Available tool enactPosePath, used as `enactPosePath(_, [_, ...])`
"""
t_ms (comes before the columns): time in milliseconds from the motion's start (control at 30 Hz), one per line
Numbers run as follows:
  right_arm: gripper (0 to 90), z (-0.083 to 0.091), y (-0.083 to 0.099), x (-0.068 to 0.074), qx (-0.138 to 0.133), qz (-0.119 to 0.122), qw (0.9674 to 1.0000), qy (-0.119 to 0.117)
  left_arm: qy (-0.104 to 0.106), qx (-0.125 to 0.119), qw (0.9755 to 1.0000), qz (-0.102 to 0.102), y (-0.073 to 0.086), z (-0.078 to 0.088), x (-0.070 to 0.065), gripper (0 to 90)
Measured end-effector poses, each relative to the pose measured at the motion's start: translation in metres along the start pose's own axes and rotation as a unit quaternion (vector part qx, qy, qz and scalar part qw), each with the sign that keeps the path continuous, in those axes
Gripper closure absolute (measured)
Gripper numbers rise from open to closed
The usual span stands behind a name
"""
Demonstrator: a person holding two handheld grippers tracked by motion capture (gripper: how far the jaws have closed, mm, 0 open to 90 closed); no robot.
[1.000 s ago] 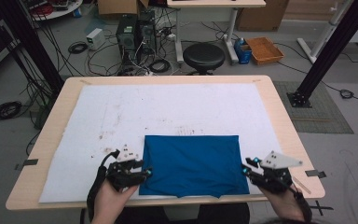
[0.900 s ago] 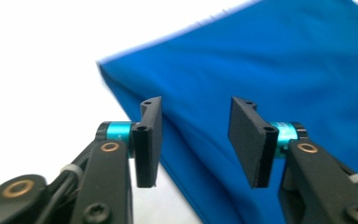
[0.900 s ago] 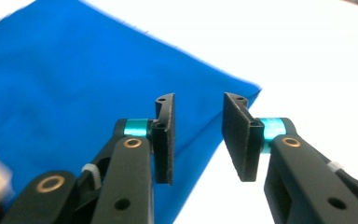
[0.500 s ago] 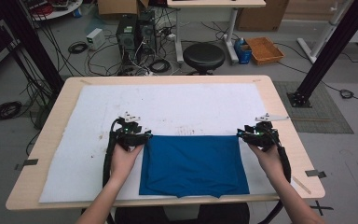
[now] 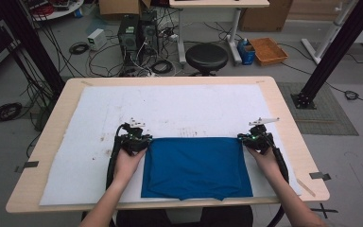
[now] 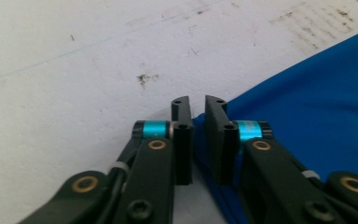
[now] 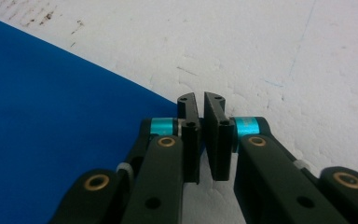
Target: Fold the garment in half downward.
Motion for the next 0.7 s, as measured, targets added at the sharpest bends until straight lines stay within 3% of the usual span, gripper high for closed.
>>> enactPosePath(133, [87.3, 0.003, -0.002, -0.003, -0.014, 0.000, 0.9999, 0.001, -0.009, 0.005, 0.9997, -0.024, -0.001, 0.000, 0.000, 86.5])
enactPosePath(500, [87.3, -0.006, -0.030, -0.015, -0.038, 0.003, 0.9992, 0.004, -0.026, -0.002, 0.9993, -0.028, -0.021, -0.015, 0.019, 86.9])
enactPosePath(700, [87.2, -0.017, -0.040, -0.020, -0.029, 0.014, 0.9994, 0.011, -0.031, -0.006, 0.9992, -0.023, -0.024, -0.023, 0.025, 86.8])
Point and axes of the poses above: each handheld gripper's, and its own axes: z roughly backward along the jaws, y roughly out of its underside, x roughly to its left, the point moved 8 cm from there along -z, roughly forward along the jaws, and after that the axes turned 6 degrees about -z, right-handed, at the moved point
